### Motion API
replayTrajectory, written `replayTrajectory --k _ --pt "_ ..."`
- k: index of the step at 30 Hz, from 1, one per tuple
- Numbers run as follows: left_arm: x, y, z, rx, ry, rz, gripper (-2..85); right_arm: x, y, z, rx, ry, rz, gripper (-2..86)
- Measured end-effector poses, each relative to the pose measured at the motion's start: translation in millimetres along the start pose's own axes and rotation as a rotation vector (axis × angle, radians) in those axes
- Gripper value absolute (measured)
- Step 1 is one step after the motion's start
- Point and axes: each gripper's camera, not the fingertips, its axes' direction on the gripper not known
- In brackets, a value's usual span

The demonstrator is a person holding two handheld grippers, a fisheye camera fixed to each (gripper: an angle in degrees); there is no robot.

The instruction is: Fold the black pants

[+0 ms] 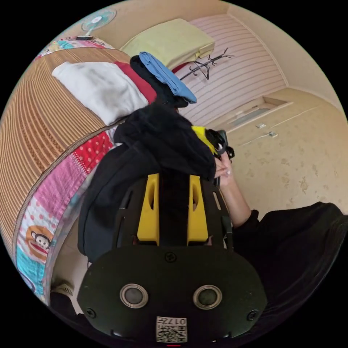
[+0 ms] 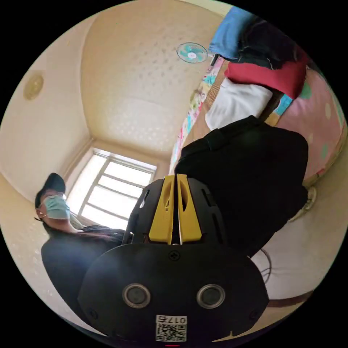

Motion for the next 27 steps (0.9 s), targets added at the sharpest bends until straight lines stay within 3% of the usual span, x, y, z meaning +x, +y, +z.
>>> replayTrajectory --k 2,7,12,14,18,23,24,27 --pt "-10 -12 -14 0.062 -0.013 -0.053 13.9 11 24 -46 0.141 -0.270 -0.027 1.4" --pt "-25 -56 -33 0.143 -0.112 -0.115 15.9 -14 41 -58 0.107 -0.302 -0.127 1.1" --pt "-73 -104 16 -0.093 -0.090 -0.275 18.1 -41 40 -39 0.032 -0.464 -0.214 0.9" --pt "-97 -104 55 -0.206 0.087 -0.357 17.7 -53 43 -21 -0.024 -0.580 -0.250 0.7" --pt "-93 -80 15 0.041 0.187 -0.300 7.7 -91 55 -20 -0.036 -0.651 -0.372 0.5" --pt "-55 -15 -159 0.586 0.635 0.017 1.4 -155 63 -40 0.007 -0.515 -0.591 0.4" --pt "-43 -10 -185 0.635 0.635 0.073 1.3 -159 60 -34 0.007 -0.497 -0.591 0.4" --pt "41 11 -306 0.751 0.361 0.330 0.7 -161 25 17 0.023 -0.610 -0.560 0.3"
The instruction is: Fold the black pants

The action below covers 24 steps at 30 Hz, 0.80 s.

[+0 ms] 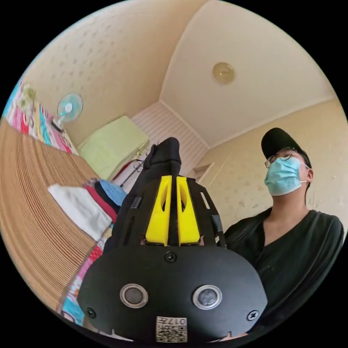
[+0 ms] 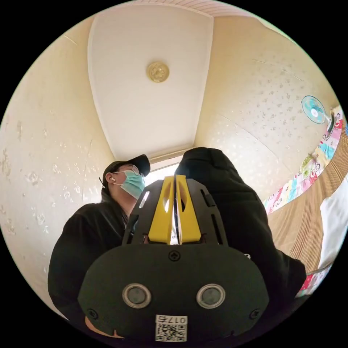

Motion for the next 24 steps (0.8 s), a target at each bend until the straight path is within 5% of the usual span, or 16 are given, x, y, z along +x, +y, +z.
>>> replayTrajectory --k 2,4,6,8,12,17,20,24 --pt "62 -53 -45 0.125 -0.204 0.165 0.8 62 -42 50 -0.010 -0.196 -0.070 0.3" --pt "83 -108 -71 0.184 -0.259 0.273 1.2 122 -91 98 -0.005 -0.183 -0.058 0.3" --pt "82 -180 -83 0.194 -0.422 0.293 1.8 198 -152 165 -0.061 -0.006 0.035 0.4" --pt "49 -286 -88 0.150 -0.775 0.182 2.0 292 -216 236 -0.065 0.463 0.112 0.5" --pt "8 -342 -134 0.107 -1.090 0.010 5.2 361 -218 283 -0.124 0.786 0.212 0.8" --pt "-49 -210 -168 -0.212 -1.137 0.015 9.2 392 -38 317 -0.704 0.806 0.006 3.1" --pt "-103 -81 -179 -0.425 -1.155 -0.172 10.9 425 105 277 -0.968 0.956 0.151 5.5" --pt "-129 56 -190 -0.448 -1.073 -0.432 11.9 421 204 214 -0.995 1.183 0.276 8.1"
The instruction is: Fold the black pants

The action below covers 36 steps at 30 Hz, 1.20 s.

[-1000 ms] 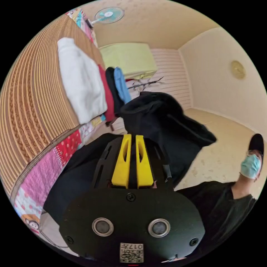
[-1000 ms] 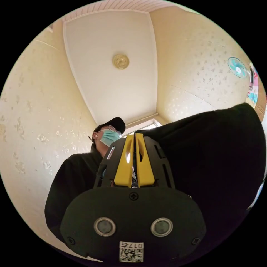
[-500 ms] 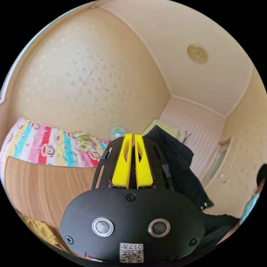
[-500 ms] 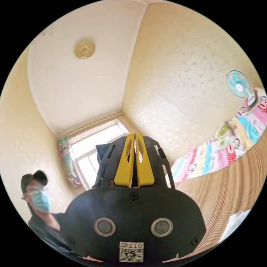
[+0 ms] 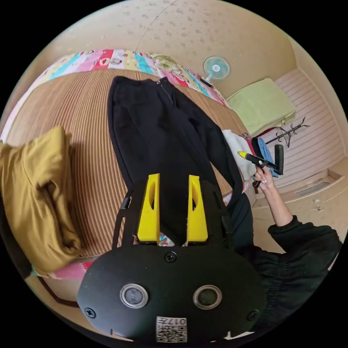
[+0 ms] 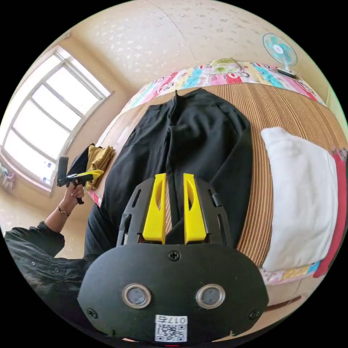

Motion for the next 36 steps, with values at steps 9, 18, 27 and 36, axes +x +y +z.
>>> replayTrajectory --k 9,18,27,36 --pt "92 112 41 0.152 0.191 -0.001 11.2 28 76 5 0.084 -0.052 0.298 14.1" --pt "220 27 162 -0.215 0.063 0.498 13.6 31 66 5 0.090 -0.079 0.258 14.0" --pt "245 77 97 -0.081 0.240 0.429 0.4 112 25 -26 0.051 -0.227 0.288 16.3" --pt "253 101 23 0.007 0.157 0.455 -0.2 93 -243 94 -0.134 -0.073 0.127 21.2"
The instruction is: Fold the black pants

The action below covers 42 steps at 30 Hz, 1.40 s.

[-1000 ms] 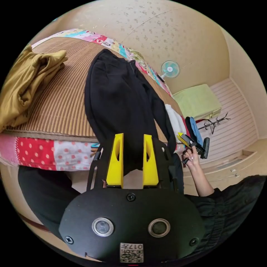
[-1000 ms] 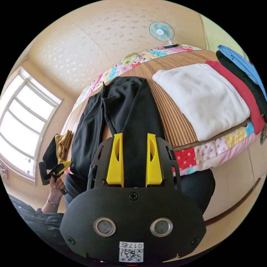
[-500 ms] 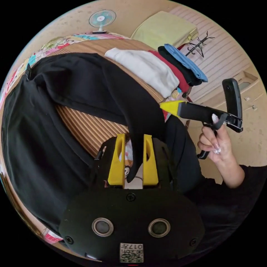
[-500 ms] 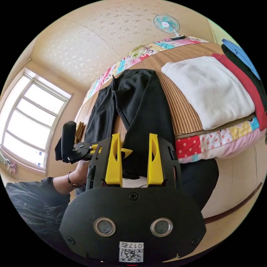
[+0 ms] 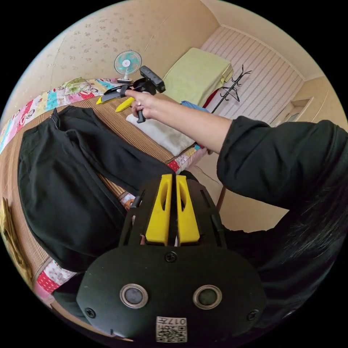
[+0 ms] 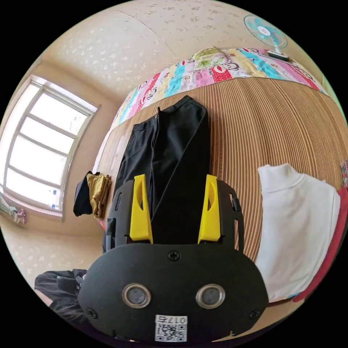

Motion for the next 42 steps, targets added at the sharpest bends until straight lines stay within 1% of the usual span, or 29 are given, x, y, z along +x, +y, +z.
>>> replayTrajectory --k 2,3,4,6,7,8,9,11,12,13,14,15,17,18,20,21,22,23,25,27,28,30,31,32,34,35,37,39,42 --pt "-6 3 -8 0.018 0.036 -0.009 -0.1 7 -41 44 -0.067 0.049 0.070 20.5" --pt "-7 4 -11 0.024 0.038 -0.009 -0.1 10 -49 52 -0.076 0.080 0.089 19.9" --pt "-9 7 -17 0.041 0.042 -0.011 0.0 16 -60 65 -0.089 0.153 0.131 18.7" --pt "-16 13 -27 0.078 0.066 -0.024 0.0 27 -69 80 -0.118 0.243 0.180 13.7" --pt "-23 17 -36 0.098 0.088 -0.038 0.0 35 -68 82 -0.112 0.291 0.227 8.2" --pt "-32 22 -48 0.126 0.097 -0.049 -0.1 37 -65 75 -0.047 0.280 0.240 5.0" --pt "-37 25 -55 0.142 0.100 -0.050 -0.2 33 -63 69 -0.010 0.261 0.224 4.4" --pt "-58 40 -81 0.178 0.161 -0.063 -0.3 -1 -51 40 0.179 0.203 0.107 3.0" --pt "-63 45 -87 0.194 0.183 -0.072 -0.3 -14 -47 33 0.222 0.196 0.079 2.9" --pt "-71 56 -99 0.223 0.227 -0.080 -0.3 -45 -42 24 0.276 0.167 0.000 2.6" --pt "-77 67 -108 0.240 0.269 -0.091 -0.3 -77 -39 21 0.291 0.113 -0.108 2.4" --pt "-79 72 -112 0.246 0.285 -0.098 -0.3 -94 -38 21 0.288 0.080 -0.162 2.3" --pt "-81 92 -123 0.236 0.324 -0.132 -0.1 -153 -31 32 0.265 -0.078 -0.306 2.2" --pt "-82 98 -125 0.228 0.326 -0.152 0.0 -164 -29 38 0.252 -0.127 -0.321 2.2" --pt "-83 124 -133 0.237 0.293 -0.248 0.7 -191 -23 80 0.152 -0.349 -0.320 2.2" --pt "-83 131 -135 0.243 0.286 -0.269 0.9 -194 -20 94 0.119 -0.403 -0.315 2.3" --pt "-86 142 -137 0.236 0.290 -0.315 1.8 -196 -13 125 0.035 -0.486 -0.300 2.3" --pt "-93 152 -135 0.194 0.313 -0.378 3.2 -195 -2 151 -0.040 -0.509 -0.275 2.4" --pt "-104 166 -131 0.121 0.335 -0.454 5.3 -188 22 168 -0.071 -0.485 -0.254 2.5" --pt "-112 181 -135 0.117 0.305 -0.515 6.0 -177 52 162 -0.063 -0.482 -0.263 2.8" --pt "-116 190 -144 0.150 0.271 -0.546 6.0 -167 75 150 -0.054 -0.488 -0.295 3.3" --pt "-121 195 -158 0.193 0.199 -0.564 6.2 -149 115 122 -0.026 -0.419 -0.342 4.2" --pt "-126 194 -166 0.198 0.134 -0.573 6.8 -131 143 99 0.002 -0.329 -0.351 5.1" --pt "-133 189 -170 0.179 0.069 -0.581 7.6 -110 170 78 0.030 -0.231 -0.351 5.9" --pt "-146 174 -171 0.135 -0.001 -0.571 8.7 -74 208 52 0.053 -0.104 -0.305 6.8" --pt "-157 162 -168 0.115 -0.033 -0.559 8.9 -51 231 41 0.045 -0.076 -0.263 7.2" --pt "-176 142 -160 0.107 -0.073 -0.564 8.9 -23 259 34 0.000 -0.072 -0.206 7.9" --pt "-198 125 -148 0.078 -0.089 -0.628 8.9 -6 283 34 -0.027 -0.077 -0.157 8.6" --pt "-221 104 -126 0.081 -0.036 -0.706 9.2 0 311 42 -0.032 -0.116 -0.145 8.7"
